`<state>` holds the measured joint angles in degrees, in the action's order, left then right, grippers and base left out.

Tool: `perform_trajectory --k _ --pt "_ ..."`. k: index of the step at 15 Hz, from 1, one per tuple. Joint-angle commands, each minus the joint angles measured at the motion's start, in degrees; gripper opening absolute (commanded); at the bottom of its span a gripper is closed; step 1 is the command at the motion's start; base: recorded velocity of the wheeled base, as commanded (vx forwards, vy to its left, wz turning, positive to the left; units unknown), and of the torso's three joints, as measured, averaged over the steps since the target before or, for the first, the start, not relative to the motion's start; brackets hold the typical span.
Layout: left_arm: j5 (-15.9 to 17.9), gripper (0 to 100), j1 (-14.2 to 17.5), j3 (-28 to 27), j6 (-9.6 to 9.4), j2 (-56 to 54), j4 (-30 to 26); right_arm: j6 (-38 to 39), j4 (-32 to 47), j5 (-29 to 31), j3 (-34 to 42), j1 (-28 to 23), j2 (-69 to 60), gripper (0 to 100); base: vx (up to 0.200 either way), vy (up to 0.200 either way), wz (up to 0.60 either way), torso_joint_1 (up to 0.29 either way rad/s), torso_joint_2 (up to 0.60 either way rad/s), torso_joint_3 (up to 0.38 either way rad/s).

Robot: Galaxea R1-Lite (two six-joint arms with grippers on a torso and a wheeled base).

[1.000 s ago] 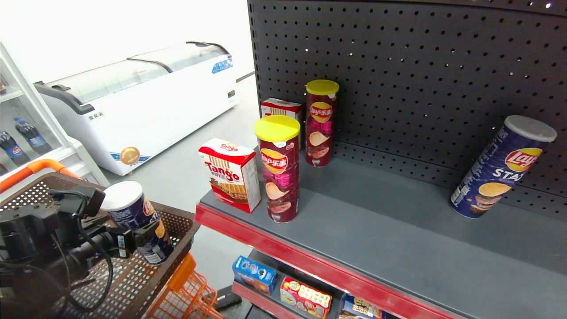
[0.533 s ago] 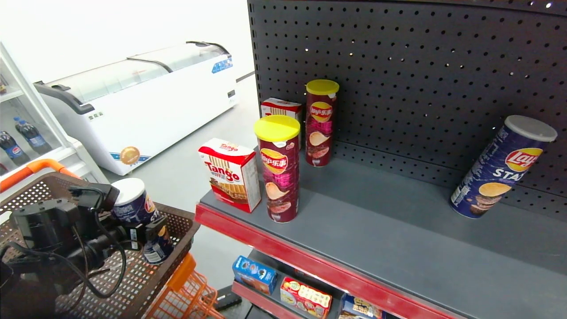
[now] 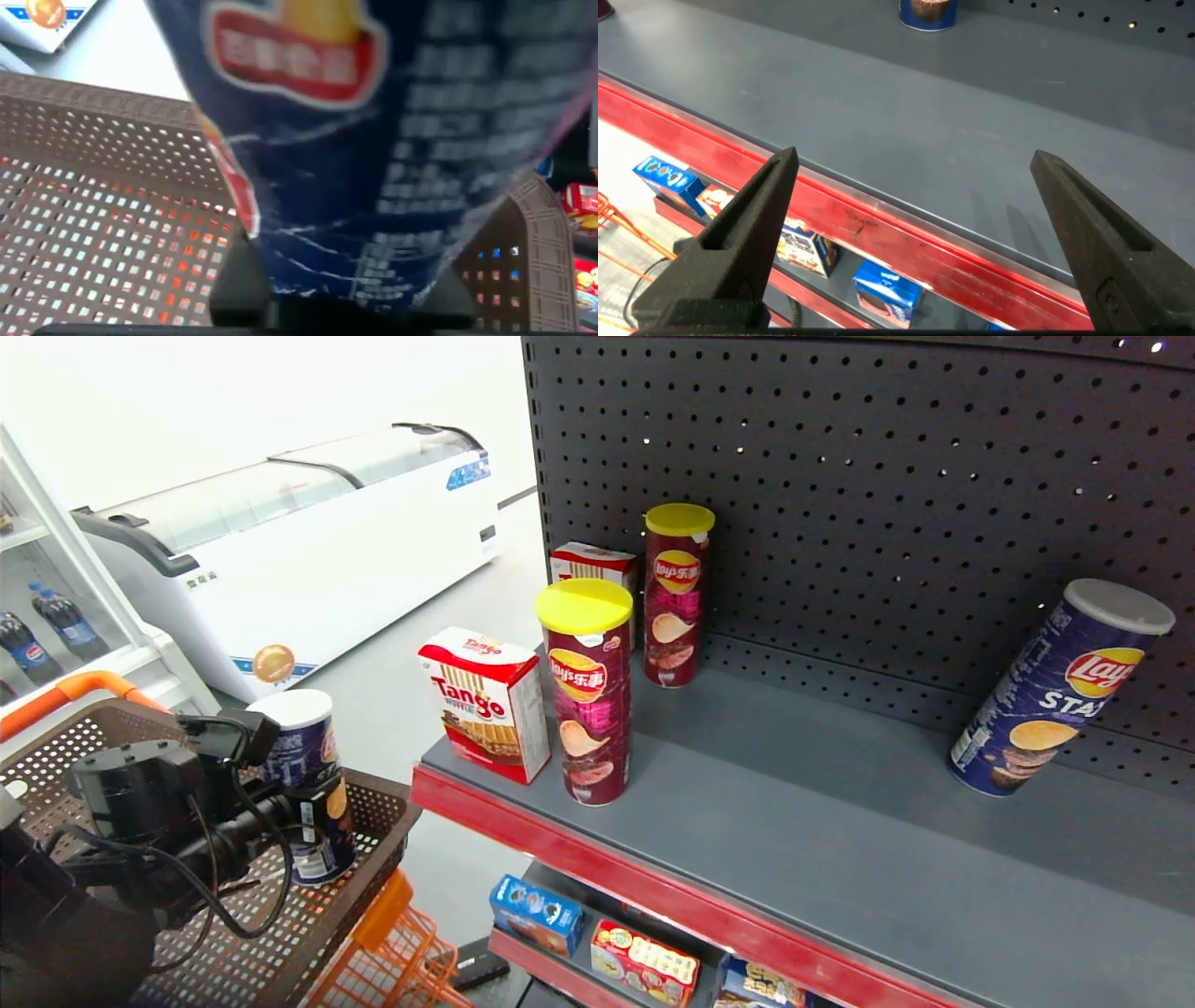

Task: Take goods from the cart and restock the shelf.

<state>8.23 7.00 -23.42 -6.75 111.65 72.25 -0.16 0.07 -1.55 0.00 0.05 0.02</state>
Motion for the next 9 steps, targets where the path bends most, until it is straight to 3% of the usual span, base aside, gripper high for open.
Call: perform_trajectory --k 1,4,6,7,9 --pt "0.03 0 -0.49 0.30 -0.10 -0.12 -0.01 -0.02 0.01 -0.03 0.00 0.04 0.06 100 0.000 0.000 0.00 0.000 0.00 0.000" --pt "-0.14 0 -0.67 0.57 -0.63 -1.44 0.34 -0.02 0.01 -0.03 0.00 0.04 0.06 100 0.000 0.000 0.00 0.000 0.00 0.000" --pt "-0.41 0 -0.67 0.83 -2.21 -4.51 0.26 -0.02 0.01 -0.03 0.00 0.04 0.06 100 0.000 0.000 0.00 0.000 0.00 0.000" --pt "-0.41 0 -0.76 1.71 -4.85 -7.94 -0.45 -0.02 0.01 -0.03 0.00 0.04 0.06 100 0.000 0.000 0.00 0.000 0.00 0.000" --pt "-0.14 0 -2.25 2.59 -5.46 -13.13 -3.44 -0.02 0.01 -0.03 0.00 0.04 0.06 100 0.000 0.000 0.00 0.000 0.00 0.000"
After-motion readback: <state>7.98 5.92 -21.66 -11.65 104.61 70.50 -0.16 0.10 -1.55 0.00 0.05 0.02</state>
